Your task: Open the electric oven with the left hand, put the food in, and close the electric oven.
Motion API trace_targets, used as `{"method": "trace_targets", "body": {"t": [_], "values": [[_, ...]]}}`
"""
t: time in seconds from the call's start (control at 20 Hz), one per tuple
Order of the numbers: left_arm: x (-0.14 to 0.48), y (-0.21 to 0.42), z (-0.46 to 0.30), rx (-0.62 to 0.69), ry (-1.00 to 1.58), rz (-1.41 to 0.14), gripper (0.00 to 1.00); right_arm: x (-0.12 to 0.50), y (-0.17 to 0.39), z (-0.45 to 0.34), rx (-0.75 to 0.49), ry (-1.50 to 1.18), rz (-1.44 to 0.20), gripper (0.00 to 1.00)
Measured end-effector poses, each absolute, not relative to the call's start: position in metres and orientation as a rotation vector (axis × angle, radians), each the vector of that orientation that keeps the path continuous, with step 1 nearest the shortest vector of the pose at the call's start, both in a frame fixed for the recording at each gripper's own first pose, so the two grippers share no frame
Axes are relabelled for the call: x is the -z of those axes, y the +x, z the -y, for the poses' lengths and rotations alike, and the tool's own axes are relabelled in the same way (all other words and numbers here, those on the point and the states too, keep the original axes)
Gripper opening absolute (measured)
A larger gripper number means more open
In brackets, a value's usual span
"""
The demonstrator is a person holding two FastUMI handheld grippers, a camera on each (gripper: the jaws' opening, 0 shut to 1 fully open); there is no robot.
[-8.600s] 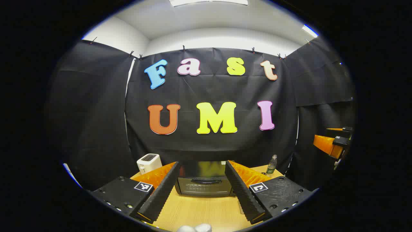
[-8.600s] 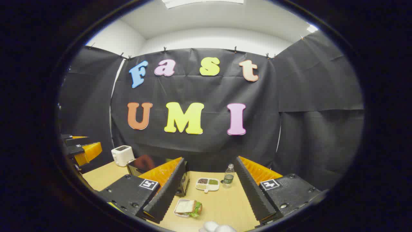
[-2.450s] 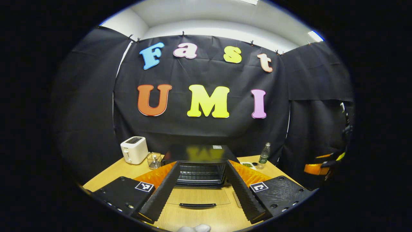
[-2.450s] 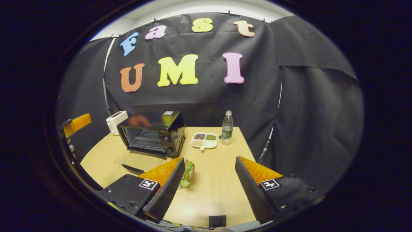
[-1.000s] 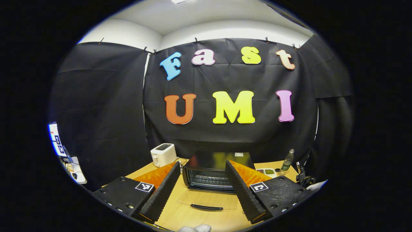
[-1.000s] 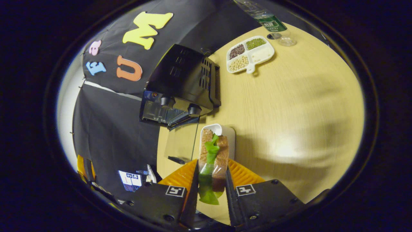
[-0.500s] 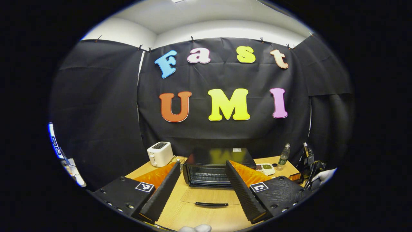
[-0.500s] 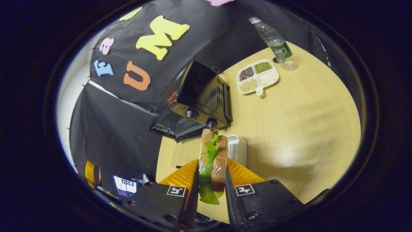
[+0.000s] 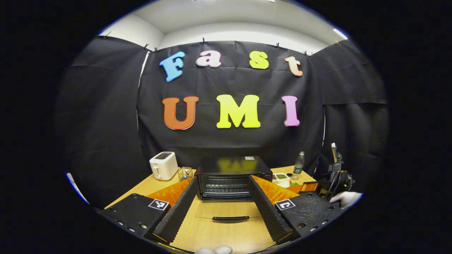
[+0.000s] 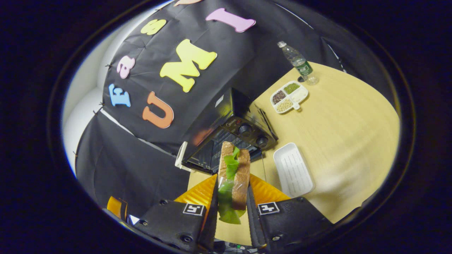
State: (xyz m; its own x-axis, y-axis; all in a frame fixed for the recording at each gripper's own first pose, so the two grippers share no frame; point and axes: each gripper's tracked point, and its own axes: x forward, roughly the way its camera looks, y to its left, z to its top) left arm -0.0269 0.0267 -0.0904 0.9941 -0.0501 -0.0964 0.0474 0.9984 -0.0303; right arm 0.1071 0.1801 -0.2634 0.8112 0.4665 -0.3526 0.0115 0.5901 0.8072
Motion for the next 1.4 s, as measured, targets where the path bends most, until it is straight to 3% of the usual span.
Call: {"method": "trace_targets", "body": {"t": [0.75, 1.4], "values": [[0.137, -0.033, -0.088, 0.032, -0.004, -0.141, 0.93, 0.310, 0.204, -0.320, -0.116, 1.174, -0.394, 0.32], [0.162, -0.004, -0.127, -0.026, -0.005, -0.188, 0.93, 0.335, 0.314, -0.340, -0.022, 1.176, -0.331, 0.32]]}}
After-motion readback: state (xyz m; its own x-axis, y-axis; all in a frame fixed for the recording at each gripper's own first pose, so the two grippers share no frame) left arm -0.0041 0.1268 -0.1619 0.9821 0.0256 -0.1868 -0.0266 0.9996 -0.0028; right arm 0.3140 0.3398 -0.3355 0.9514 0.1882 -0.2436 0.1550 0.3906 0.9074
